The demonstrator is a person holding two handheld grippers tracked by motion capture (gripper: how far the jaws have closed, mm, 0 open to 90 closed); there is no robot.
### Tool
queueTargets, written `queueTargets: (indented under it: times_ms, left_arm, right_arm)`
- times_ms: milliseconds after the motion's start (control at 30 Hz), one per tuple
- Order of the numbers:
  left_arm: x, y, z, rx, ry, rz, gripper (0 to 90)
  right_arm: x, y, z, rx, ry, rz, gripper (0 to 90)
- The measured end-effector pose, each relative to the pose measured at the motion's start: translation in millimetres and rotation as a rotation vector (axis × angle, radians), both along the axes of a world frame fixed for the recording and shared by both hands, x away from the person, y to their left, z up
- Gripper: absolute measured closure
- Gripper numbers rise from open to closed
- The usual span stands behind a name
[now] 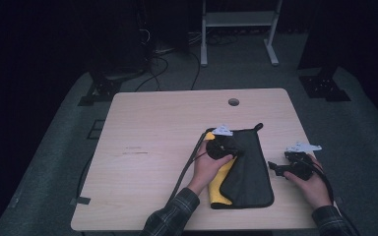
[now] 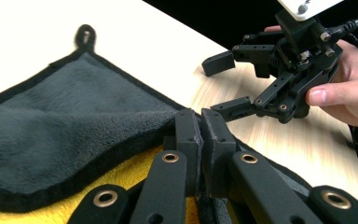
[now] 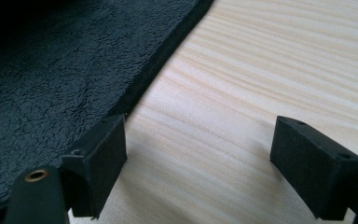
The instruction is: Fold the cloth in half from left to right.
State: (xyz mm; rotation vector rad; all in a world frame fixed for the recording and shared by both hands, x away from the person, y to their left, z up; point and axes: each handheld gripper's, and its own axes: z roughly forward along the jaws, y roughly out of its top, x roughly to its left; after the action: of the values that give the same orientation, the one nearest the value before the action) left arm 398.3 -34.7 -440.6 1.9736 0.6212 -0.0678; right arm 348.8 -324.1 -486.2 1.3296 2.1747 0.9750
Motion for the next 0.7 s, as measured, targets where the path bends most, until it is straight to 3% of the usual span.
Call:
queueTargets:
  times_ms: [700]
  left_arm:
    - [12.1, -48.8, -19.5, 0.031, 0.049, -0.027, 86.0]
  right_arm:
    - [0.1, -0.2, -0.1, 0.0, 0.0, 0.002, 17.1]
